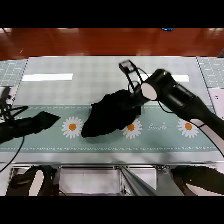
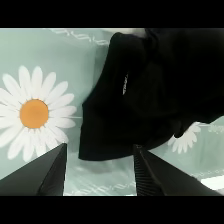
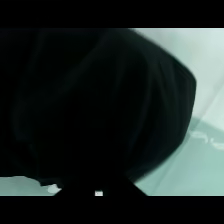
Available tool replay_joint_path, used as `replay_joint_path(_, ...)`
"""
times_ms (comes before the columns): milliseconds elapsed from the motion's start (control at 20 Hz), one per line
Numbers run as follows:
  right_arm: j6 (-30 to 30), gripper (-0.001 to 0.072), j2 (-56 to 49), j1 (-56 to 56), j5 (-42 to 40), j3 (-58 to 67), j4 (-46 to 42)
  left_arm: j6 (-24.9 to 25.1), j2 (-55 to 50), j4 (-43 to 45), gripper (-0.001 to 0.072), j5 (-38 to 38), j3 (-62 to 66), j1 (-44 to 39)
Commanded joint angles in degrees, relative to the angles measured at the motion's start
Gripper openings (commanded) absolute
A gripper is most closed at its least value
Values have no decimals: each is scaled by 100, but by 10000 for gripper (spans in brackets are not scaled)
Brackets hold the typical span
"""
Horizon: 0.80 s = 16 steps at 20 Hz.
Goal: Fold the shirts.
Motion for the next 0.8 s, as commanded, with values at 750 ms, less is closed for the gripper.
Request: replay_joint_path(750, -2291, 409, 2063, -5377, -686, -3779, 3467, 855, -3018, -1445, 505, 1123, -817, -1248)
